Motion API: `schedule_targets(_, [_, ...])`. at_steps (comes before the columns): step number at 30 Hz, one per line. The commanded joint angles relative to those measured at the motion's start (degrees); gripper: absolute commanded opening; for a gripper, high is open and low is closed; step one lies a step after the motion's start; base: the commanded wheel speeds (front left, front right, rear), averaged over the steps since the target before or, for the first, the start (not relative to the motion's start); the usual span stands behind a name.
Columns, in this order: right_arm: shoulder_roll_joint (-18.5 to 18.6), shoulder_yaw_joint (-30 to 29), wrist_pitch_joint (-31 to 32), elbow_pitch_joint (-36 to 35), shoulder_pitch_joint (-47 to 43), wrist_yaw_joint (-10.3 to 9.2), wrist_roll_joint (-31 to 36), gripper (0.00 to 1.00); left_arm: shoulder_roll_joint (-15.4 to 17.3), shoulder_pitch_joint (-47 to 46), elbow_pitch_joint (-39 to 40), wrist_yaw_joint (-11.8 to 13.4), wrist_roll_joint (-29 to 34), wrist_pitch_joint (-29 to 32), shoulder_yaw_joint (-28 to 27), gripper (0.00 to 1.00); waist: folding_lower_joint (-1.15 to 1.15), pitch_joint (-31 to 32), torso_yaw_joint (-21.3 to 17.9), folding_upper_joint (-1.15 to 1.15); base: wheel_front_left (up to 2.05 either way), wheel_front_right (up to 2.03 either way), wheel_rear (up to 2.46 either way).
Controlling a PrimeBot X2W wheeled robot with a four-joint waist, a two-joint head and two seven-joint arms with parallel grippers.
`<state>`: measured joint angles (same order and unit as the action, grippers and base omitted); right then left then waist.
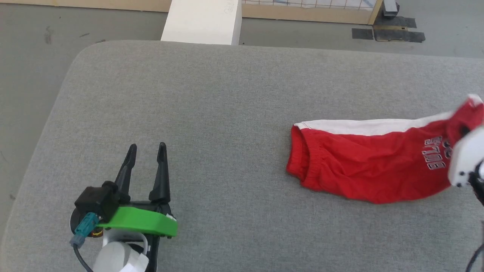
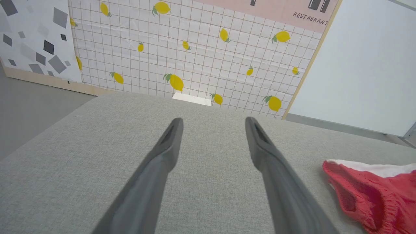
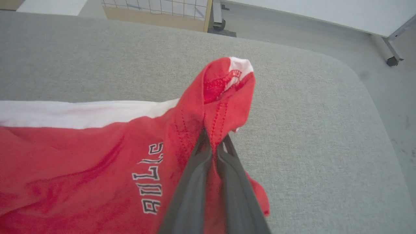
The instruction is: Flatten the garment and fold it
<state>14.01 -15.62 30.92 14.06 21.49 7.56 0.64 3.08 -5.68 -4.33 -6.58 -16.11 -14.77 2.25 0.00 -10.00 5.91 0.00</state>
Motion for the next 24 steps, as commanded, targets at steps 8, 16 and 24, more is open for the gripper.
schedule_targets(8, [1.2,18.1,7.6,-12.2,-0.5,-0.08,-1.1,0.0,-0.2,-0.7,-0.3,-0.6,0.4,-0.2,0.8,1.0,0.0,-0.3,1.3,0.0,0.0,0.0,0.0])
schedule_targets(16, [2.8,35.2,12.7,-11.4,2.6,-0.08,-6.5,0.0,-0.2,-1.4,-0.4,-0.5,-0.3,-0.2,1.5,1.0,0.0,-1.4,3.4,0.0,0.0,0.0,0.0])
schedule_targets(24, [3.9,45.0,14.1,-5.3,5.4,-0.08,-12.4,0.0,-0.2,-2.3,-0.2,-0.1,-1.0,-0.2,2.2,1.0,0.0,-2.8,4.8,0.0,0.0,0.0,0.0])
